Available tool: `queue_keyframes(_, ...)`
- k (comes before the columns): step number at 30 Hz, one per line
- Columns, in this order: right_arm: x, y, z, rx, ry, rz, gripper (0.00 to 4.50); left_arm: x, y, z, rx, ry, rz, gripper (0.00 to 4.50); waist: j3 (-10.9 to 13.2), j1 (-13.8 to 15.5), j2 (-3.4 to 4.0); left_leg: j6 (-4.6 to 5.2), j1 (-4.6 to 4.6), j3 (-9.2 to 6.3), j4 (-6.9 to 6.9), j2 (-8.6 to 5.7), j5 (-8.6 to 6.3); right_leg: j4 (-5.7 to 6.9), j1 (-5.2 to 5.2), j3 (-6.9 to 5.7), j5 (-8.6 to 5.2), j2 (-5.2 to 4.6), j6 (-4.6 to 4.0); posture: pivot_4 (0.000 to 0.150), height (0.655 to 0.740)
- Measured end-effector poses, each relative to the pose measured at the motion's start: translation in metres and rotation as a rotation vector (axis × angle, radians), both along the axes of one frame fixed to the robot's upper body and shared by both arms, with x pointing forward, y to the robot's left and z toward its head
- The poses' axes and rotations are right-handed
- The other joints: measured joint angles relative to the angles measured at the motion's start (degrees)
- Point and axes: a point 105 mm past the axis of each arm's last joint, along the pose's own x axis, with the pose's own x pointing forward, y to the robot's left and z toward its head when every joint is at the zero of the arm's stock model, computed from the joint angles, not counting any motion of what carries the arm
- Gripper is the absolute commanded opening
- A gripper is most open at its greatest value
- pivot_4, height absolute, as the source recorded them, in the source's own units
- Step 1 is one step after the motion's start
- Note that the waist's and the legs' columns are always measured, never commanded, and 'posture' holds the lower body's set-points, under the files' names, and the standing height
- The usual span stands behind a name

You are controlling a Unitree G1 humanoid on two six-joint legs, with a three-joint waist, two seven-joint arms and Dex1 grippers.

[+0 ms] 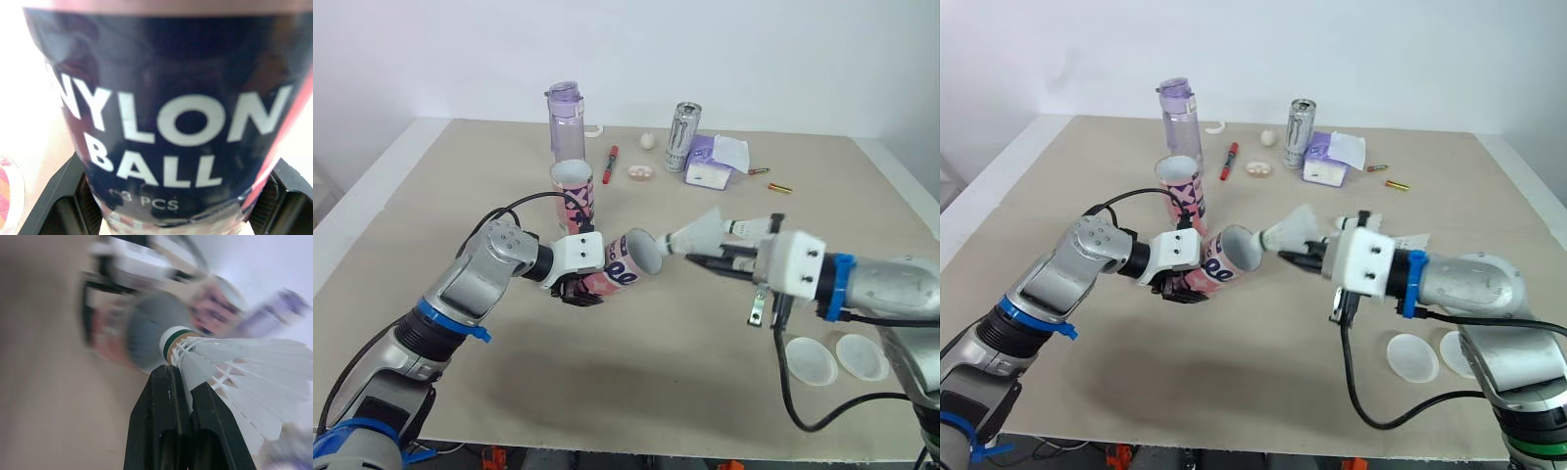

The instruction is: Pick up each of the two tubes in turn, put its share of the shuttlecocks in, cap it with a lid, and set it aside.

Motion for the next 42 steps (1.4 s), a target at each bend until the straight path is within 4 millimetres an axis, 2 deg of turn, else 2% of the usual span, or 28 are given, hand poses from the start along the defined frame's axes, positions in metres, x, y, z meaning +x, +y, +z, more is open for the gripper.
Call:
queue_keyframes(4, 0.003, 0.008, 0.005, 0.014, -0.038, 0.031, 0.11, 0.0, -0.002, 0.0, -0.004, 0.001, 0.0, 3.37, 0.0, 0.1, -0.06, 0.0, -0.03, 0.0, 0.06, -0.05, 0.0, 0.0, 0.01, -0.01, 0.02, -0.06, 0.03, 0.15, 0.74)
queue_keyframes(13, 0.015, 0.017, -0.008, -0.066, -0.06, 0.07, 0.11, -0.001, -0.004, 0.001, -0.008, 0.003, 0.003, 3.37, 0.0, 0.2, -0.06, 0.0, -0.05, 0.0, 0.07, -0.1, 0.0, 0.0, 0.01, 0.0, 0.01, -0.12, 0.02, 0.15, 0.74)
queue_keyframes(15, 0.017, 0.022, -0.008, -0.087, -0.072, 0.091, 0.69, -0.001, -0.003, 0.0, -0.008, 0.002, 0.006, 3.37, 0.0, 0.2, -0.06, 0.0, -0.04, -0.01, 0.07, -0.1, 0.0, 0.0, 0.01, -0.01, 0.01, -0.11, 0.02, 0.15, 0.74)
queue_keyframes(16, 0.017, 0.023, -0.008, -0.09, -0.075, 0.095, 0.77, -0.001, -0.004, 0.001, -0.008, 0.001, 0.006, 3.37, 0.0, 0.2, -0.06, 0.0, -0.05, -0.01, 0.07, -0.1, 0.0, 0.01, 0.01, -0.01, 0.01, -0.11, 0.02, 0.15, 0.74)
queue_keyframes(17, 0.017, 0.024, -0.006, -0.094, -0.082, 0.102, 1.34, -0.001, -0.004, 0.001, -0.008, 0.0, 0.005, 3.37, 0.0, 0.2, -0.06, 0.0, -0.05, -0.01, 0.07, -0.1, 0.0, 0.01, 0.02, -0.02, 0.02, -0.11, 0.0, 0.15, 0.74)
queue_keyframes(19, 0.018, 0.025, -0.004, -0.093, -0.084, 0.105, 2.01, -0.001, -0.004, 0.001, -0.008, 0.0, 0.005, 3.37, 0.0, 0.2, -0.06, 0.0, -0.05, 0.0, 0.06, -0.1, 0.0, 0.01, 0.02, -0.01, 0.03, -0.12, -0.02, 0.15, 0.74)
queue_keyframes(20, 0.018, 0.025, -0.004, -0.091, -0.083, 0.103, 2.01, -0.001, -0.004, 0.001, -0.008, 0.0, 0.005, 3.37, 0.0, 0.2, -0.06, 0.0, -0.05, -0.01, 0.06, -0.1, 0.0, 0.01, 0.02, -0.01, 0.03, -0.12, -0.02, 0.15, 0.74)
queue_keyframes(21, 0.019, 0.024, -0.002, -0.083, -0.078, 0.098, 2.51, -0.001, -0.004, 0.001, -0.007, 0.0, 0.005, 3.37, 0.0, 0.2, -0.06, 0.0, -0.05, -0.02, 0.07, -0.1, 0.0, 0.01, 0.02, -0.02, 0.03, -0.12, -0.03, 0.15, 0.74)
queue_keyframes(24, 0.018, 0.019, 0.004, -0.004, -0.022, 0.063, 3.56, -0.001, -0.004, 0.001, -0.007, 0.0, 0.005, 3.37, 0.0, 0.3, -0.06, 0.0, -0.05, -0.02, 0.06, -0.1, 0.0, 0.01, 0.03, -0.02, 0.12, -0.12, -0.18, 0.15, 0.74)
queue_keyframes(25, 0.019, 0.011, 0.011, 0.11, 0.038, 0.004, 3.71, -0.001, -0.004, 0.001, -0.007, -0.001, 0.005, 3.37, 0.0, 0.2, -0.06, 0.0, -0.05, -0.03, 0.06, -0.09, 0.0, 0.01, 0.04, -0.02, 0.17, -0.12, -0.25, 0.15, 0.74)
queue_keyframes(27, 0.019, 0.007, 0.013, 0.162, 0.071, -0.027, 4.4, -0.001, -0.004, 0.001, -0.006, -0.001, 0.004, 3.37, 0.0, 0.3, -0.06, 0.0, -0.05, -0.05, 0.06, -0.09, 0.0, 0.01, 0.04, -0.04, 0.17, -0.11, -0.25, 0.15, 0.74)
queue_keyframes(28, 0.024, -0.008, 0.017, 0.295, 0.132, -0.122, 4.45, -0.001, -0.004, 0.001, -0.007, -0.002, 0.002, 3.37, 0.0, 0.3, -0.09, 0.0, -0.06, -0.09, 0.07, -0.09, 0.0, 0.03, 0.06, -0.08, 0.17, -0.11, -0.25, 0.15, 0.74)
queue_keyframes(29, 0.027, -0.018, 0.018, 0.347, 0.157, -0.176, 4.45, -0.001, -0.004, 0.001, -0.007, -0.002, 0.0, 3.37, 0.0, 0.3, -0.11, 0.0, -0.06, -0.12, 0.07, -0.1, 0.0, 0.02, 0.09, -0.09, 0.18, -0.12, -0.23, 0.15, 0.74)
queue_keyframes(31, 0.039, -0.06, 0.007, 0.501, 0.248, -0.415, 4.45, -0.001, -0.005, 0.001, -0.007, -0.001, -0.003, 3.37, 0.0, 0.3, -0.16, -0.01, -0.05, -0.08, 0.07, -0.11, 0.0, 0.01, 0.11, -0.04, 0.2, -0.14, -0.21, 0.15, 0.74)
queue_keyframes(34, 0.045, -0.1, -0.012, 0.595, 0.315, -0.626, 4.45, -0.001, -0.004, 0.0, -0.002, 0.002, -0.001, 3.37, 0.0, 0.1, -0.09, 0.0, -0.03, -0.03, 0.05, -0.15, 0.0, 0.02, 0.07, 0.05, 0.2, -0.12, -0.2, 0.15, 0.74)
queue_keyframes(36, 0.044, -0.111, -0.018, 0.62, 0.332, -0.677, 4.45, -0.001, -0.004, 0.0, -0.003, 0.003, -0.003, 3.37, 0.0, 0.1, -0.09, 0.0, -0.02, -0.08, 0.05, -0.12, 0.0, 0.02, 0.1, -0.01, 0.2, -0.09, -0.19, 0.15, 0.74)
queue_keyframes(39, 0.043, -0.148, -0.043, 0.69, 0.402, -0.87, 4.45, -0.001, -0.004, 0.0, -0.003, 0.005, -0.002, 3.37, 0.0, 0.0, -0.01, 0.01, 0.0, -0.05, 0.05, -0.13, 0.01, 0.02, 0.08, 0.05, 0.18, -0.07, -0.15, 0.15, 0.74)
queue_keyframes(42, 0.039, -0.161, -0.057, 0.689, 0.431, -0.93, 4.45, -0.001, -0.005, 0.0, -0.004, 0.006, -0.004, 3.37, 0.0, 0.1, -0.01, 0.01, 0.0, -0.04, 0.05, -0.15, 0.01, 0.02, 0.09, 0.07, 0.17, -0.09, -0.14, 0.15, 0.74)
